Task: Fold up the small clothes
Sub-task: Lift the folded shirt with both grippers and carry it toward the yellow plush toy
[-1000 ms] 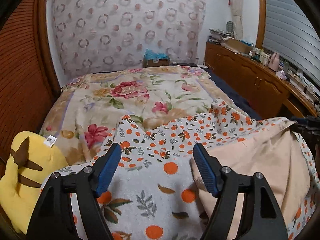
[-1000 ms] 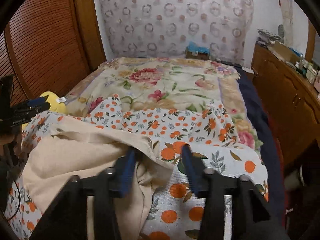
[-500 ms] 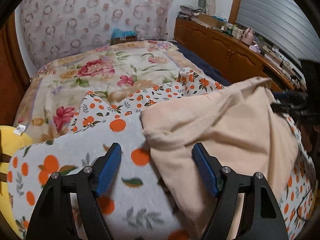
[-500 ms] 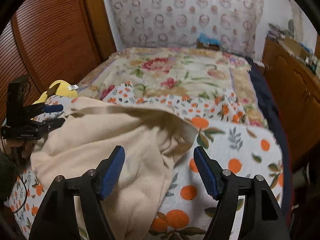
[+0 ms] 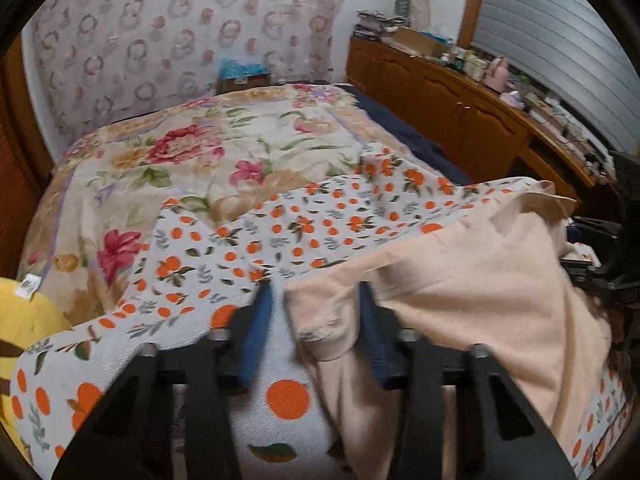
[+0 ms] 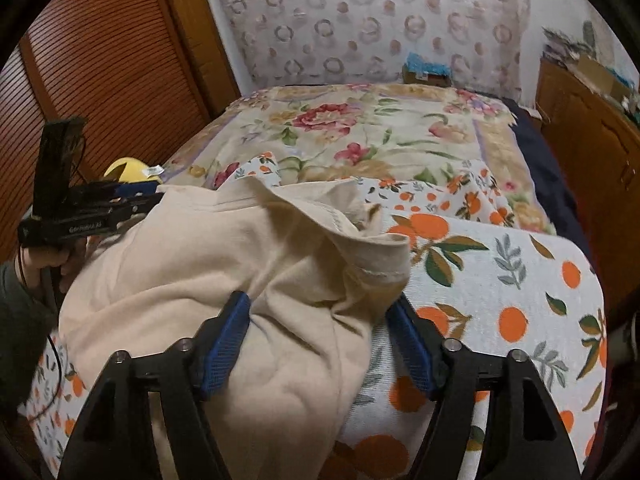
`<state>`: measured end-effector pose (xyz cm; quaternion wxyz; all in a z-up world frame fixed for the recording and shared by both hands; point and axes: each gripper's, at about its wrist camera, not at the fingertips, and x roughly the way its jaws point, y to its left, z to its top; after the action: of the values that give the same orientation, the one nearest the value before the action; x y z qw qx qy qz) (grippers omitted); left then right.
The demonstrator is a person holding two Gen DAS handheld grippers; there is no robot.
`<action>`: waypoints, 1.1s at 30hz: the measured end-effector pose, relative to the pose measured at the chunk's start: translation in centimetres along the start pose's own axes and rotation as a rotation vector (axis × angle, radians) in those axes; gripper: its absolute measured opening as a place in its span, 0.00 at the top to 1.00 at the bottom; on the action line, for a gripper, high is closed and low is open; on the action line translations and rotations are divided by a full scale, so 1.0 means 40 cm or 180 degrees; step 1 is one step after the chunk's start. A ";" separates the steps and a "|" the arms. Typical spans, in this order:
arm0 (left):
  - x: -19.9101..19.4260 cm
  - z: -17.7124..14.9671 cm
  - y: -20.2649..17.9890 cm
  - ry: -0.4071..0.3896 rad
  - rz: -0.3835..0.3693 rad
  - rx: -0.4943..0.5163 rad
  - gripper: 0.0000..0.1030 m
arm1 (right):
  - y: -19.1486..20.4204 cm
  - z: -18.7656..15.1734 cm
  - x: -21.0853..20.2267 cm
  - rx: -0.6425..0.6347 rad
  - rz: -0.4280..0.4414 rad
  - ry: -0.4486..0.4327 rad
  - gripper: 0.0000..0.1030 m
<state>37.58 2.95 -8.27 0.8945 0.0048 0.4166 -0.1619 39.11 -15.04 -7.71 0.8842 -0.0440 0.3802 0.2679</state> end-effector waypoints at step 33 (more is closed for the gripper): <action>-0.634 -0.463 0.202 -0.1328 0.0791 -0.1341 0.92 | 0.592 0.259 0.083 -0.2034 0.0968 -0.0493 0.88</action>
<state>10.93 20.53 -2.43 0.9549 -0.1630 0.2448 0.0410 35.68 9.52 0.29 0.8020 -0.2407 0.2114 0.5042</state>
